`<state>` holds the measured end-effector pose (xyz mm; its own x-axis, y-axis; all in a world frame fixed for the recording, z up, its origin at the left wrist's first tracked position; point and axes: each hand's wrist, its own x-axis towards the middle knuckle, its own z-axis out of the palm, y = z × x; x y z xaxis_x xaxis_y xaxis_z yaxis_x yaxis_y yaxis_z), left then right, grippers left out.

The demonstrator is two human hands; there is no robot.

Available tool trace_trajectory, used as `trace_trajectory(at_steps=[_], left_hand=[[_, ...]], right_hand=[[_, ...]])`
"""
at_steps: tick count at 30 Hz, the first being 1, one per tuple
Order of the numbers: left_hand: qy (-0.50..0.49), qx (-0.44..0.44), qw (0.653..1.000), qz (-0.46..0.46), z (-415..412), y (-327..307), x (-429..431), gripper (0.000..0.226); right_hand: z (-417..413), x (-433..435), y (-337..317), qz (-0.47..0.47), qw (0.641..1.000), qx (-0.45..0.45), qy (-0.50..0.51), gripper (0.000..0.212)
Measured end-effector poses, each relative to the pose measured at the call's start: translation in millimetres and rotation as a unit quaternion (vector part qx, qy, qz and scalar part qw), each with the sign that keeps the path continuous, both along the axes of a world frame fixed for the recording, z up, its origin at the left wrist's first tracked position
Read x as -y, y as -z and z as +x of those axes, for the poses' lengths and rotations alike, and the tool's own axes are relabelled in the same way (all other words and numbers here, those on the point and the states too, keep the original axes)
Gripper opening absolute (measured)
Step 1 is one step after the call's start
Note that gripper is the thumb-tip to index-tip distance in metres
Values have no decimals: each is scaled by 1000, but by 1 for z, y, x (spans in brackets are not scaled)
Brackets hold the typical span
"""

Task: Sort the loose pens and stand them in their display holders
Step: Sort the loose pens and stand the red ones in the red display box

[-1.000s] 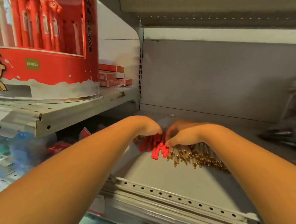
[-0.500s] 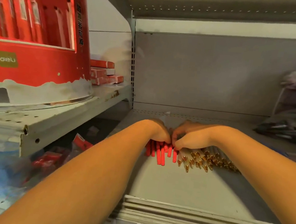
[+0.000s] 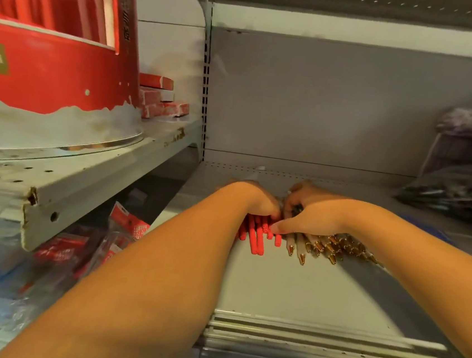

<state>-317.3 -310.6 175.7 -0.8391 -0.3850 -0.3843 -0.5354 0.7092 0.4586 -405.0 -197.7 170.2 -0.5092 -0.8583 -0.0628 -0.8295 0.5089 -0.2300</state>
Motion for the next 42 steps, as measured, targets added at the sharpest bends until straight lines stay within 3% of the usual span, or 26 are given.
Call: trace_trajectory(at_steps=[3,13,16,22,25,28,33,38,42], left_hand=[[-40,-25,997,-58,-6,3,2,21],[-119,-61,984,-114,-9,9,15,16],[-120,-48,986,-101,-10,10,18,26],[-117,14,985,-125,-16,5,13,18],[-93,75,985,-127,-15,1,8,31],[-77,104,980,-148,-12,-3,3,38],[-57,123,978,-158,-10,-8,0,21],[-23,131,974,-181,-6,-9,-1,13],[-23,122,975,-186,-5,-7,0,11]], right_hand=[[6,1,1,5,1000,0,-3,38],[16,6,3,21,1000,12,6,19],[20,7,2,14,1000,11,13,19],[23,12,2,14,998,-43,44,19],[22,17,6,24,995,-74,60,30],[19,22,9,42,990,-110,80,58],[15,25,9,9,995,-51,88,72],[18,22,3,-2,992,-66,107,44],[19,23,2,-11,991,-72,115,37]])
